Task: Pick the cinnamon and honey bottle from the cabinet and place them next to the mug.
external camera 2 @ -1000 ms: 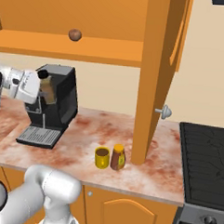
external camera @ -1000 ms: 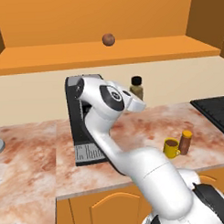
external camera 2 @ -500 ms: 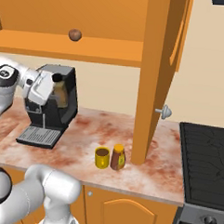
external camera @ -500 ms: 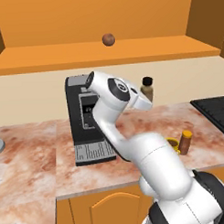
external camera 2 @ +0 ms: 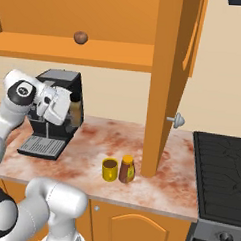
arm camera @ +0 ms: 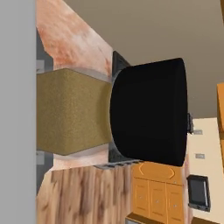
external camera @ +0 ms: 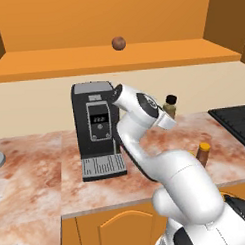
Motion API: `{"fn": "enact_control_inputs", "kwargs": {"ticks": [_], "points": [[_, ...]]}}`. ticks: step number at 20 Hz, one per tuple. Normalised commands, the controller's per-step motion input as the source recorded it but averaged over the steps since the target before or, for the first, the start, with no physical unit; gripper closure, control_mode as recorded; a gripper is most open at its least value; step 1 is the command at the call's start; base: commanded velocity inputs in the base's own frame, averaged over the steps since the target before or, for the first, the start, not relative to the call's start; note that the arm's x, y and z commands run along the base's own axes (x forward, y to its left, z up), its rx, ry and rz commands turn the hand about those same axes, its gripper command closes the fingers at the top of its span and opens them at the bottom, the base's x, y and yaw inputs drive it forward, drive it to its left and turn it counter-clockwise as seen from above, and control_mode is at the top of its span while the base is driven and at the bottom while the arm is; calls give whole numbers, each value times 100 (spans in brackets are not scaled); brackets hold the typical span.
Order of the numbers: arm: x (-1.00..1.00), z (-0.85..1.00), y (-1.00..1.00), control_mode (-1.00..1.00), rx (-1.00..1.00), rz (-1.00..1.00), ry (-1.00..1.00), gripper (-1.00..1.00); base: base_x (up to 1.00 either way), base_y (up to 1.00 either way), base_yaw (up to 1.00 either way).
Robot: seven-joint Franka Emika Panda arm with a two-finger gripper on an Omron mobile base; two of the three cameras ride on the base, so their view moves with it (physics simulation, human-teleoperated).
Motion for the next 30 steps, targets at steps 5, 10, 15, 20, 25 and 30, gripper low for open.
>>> {"fn": "enact_control_inputs", "kwargs": {"ticks": [5,10,15,20,25,30], "points": [[0,-85,0,-100,3,0,0,100,0,0,0],[0,-90,0,-100,4,0,0,100,0,0,0],[1,-89,0,-100,4,0,0,100,0,0,0],[6,-76,0,-100,3,0,3,100,0,0,0],[30,-25,0,-100,0,-2,0,100,0,0,0],[50,-14,0,-100,0,-9,1,100,0,0,0]]}}
